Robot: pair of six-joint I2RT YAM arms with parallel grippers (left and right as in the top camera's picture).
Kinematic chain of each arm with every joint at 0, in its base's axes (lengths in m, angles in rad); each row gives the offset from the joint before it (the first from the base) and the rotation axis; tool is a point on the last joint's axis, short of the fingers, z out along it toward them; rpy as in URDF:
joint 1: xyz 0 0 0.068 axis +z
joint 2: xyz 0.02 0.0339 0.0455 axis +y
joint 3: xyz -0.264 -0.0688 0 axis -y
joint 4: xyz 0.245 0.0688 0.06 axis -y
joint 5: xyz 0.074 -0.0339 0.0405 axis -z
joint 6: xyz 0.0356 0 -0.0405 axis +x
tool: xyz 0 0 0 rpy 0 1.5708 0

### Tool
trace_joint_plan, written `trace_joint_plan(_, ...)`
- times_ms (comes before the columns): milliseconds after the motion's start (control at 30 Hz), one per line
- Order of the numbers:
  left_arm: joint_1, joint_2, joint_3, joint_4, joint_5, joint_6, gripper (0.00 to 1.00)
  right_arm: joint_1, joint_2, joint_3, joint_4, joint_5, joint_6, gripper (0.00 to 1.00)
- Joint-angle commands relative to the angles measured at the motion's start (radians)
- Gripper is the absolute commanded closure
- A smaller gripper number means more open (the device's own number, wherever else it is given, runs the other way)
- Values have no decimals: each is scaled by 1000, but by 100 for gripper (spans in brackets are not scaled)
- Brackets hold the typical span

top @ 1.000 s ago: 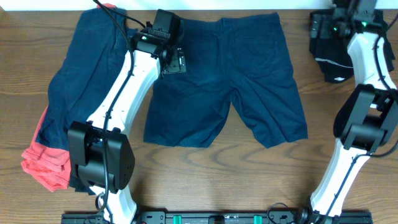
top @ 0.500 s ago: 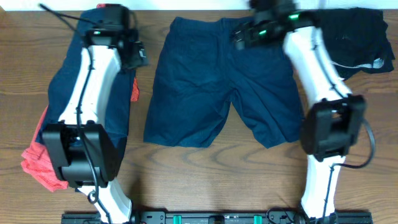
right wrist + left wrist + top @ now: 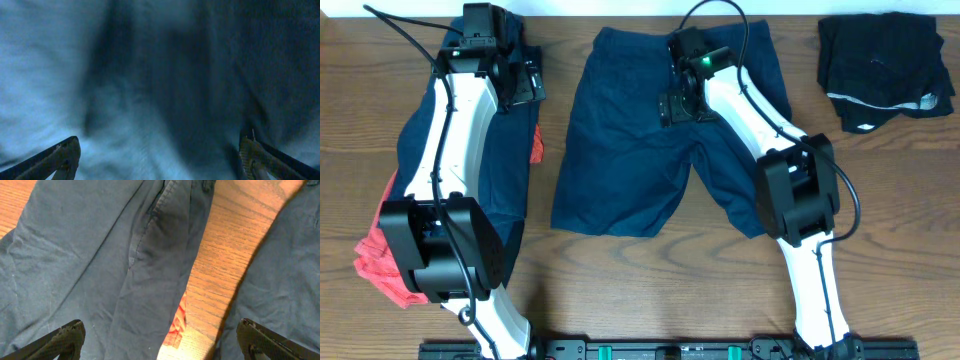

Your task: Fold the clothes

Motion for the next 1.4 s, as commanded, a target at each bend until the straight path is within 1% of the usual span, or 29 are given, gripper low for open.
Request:
trace_joint_plan(0, 4, 8, -4, -1, 6, 21, 2, -11, 43, -1, -3, 19, 53, 1)
trace_joint_plan(167, 4, 8, -4, 0, 6, 21, 2, -27, 88, -1, -1, 15, 42, 1)
trace_joint_plan(267, 4, 8, -4, 0, 7, 21, 2, -43, 113, -1, 16, -6, -20, 1)
trace_joint_plan(333, 4, 10, -4, 0, 6, 21, 2, -61, 125, -2, 31, -55, -118, 1)
trace_joint_plan(467, 4, 12, -4, 1, 7, 22, 2, -116, 154, -1, 53, -164, -380, 1)
trace_joint_plan(567, 4, 14, -4, 1, 7, 22, 2, -172, 175, -1, 73, -160, -459, 1)
trace_joint_plan(700, 4, 17, -5, 1, 7, 21, 2, -266, 189, -1, 135, -161, -476, 1)
trace_joint_plan(800, 2, 17, -5, 4, 8, 21, 2, -320, 190, -1, 179, -198, -480, 1)
trace_joint_plan(900, 0, 18, -5, 17, 60, 43, 2, -346, 190, 7, 182, -269, -528, 1)
trace_joint_plan(1033, -10, 19, -5, 69, 158, 115, 2, -331, 189, 35, 138, -293, -566, 1)
trace_joint_plan(1167, -33, 37, -5, 137, 232, 191, 2, -304, 177, 116, 58, -446, -595, 1)
trace_joint_plan(1267, -66, 75, -5, 184, 242, 245, 2, -289, 142, 213, -8, -543, -583, 1)
trace_joint_plan(1367, -108, 132, -5, 244, 243, 276, 2, -286, 87, 316, -74, -561, -533, 1)
